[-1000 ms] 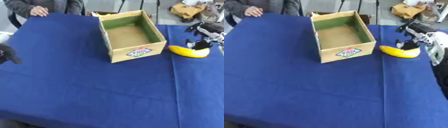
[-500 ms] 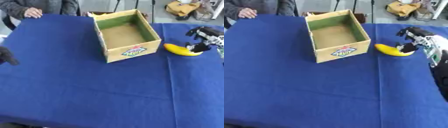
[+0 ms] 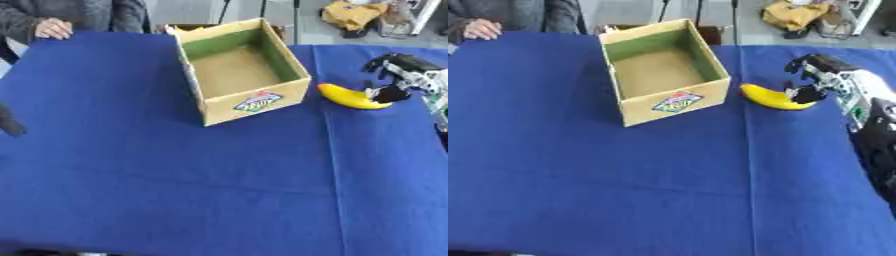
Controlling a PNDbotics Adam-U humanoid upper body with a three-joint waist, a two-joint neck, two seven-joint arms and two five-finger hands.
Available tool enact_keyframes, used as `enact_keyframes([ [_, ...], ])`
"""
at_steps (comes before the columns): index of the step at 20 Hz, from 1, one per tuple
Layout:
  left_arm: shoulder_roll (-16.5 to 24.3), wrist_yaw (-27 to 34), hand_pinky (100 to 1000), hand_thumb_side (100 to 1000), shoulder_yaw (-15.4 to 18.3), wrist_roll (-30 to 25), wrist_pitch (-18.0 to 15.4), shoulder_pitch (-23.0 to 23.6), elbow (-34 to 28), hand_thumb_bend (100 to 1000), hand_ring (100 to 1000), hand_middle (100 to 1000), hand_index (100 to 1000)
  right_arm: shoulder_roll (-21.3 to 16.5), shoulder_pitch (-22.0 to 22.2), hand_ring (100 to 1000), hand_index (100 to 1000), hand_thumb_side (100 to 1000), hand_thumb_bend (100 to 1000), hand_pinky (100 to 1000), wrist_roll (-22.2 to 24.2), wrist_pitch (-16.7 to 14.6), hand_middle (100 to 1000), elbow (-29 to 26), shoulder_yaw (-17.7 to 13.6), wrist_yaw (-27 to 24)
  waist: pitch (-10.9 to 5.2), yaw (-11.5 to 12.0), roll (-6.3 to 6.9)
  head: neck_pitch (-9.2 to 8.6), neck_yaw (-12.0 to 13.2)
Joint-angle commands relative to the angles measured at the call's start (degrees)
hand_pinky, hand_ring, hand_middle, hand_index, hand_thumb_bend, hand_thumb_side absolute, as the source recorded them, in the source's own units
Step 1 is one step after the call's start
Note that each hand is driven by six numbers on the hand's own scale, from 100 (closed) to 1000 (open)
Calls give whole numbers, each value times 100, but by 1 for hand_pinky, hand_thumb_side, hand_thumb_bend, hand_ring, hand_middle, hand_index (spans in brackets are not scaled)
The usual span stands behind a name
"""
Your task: Pick up objects on the table and place them in the box.
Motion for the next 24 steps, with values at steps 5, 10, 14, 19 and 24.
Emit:
enact_keyframes([
  [5, 25, -12, 550, 1000, 16, -41, -21, -29, -83, 216, 469, 532, 674, -115, -47, 736, 864, 274, 100, 556, 58, -105, 783, -58, 23, 23, -68, -21, 44, 20, -9],
  [10, 29, -13, 550, 1000, 23, -47, -16, -30, -78, 217, 469, 532, 675, -141, -65, 736, 863, 259, 100, 558, 101, -253, 782, -433, 89, -98, -81, -64, 36, 29, 7],
  [14, 42, -13, 550, 1000, 31, -44, -8, -23, -74, 218, 469, 532, 675, -196, -74, 736, 864, 246, 100, 559, 170, -367, 782, -848, 149, -274, -110, -110, 25, 38, 22],
  [19, 62, -7, 551, 1000, 36, -37, 5, -24, -73, 220, 469, 532, 675, -259, -52, 736, 862, 242, 100, 561, 279, -434, 782, -1277, 220, -482, -157, -159, 0, 34, 41],
  [24, 74, -1, 551, 1000, 39, -37, 20, -27, -73, 221, 469, 532, 675, -265, -2, 735, 862, 256, 100, 563, 494, -437, 782, -1422, 286, -563, -192, -192, -19, 26, 54],
])
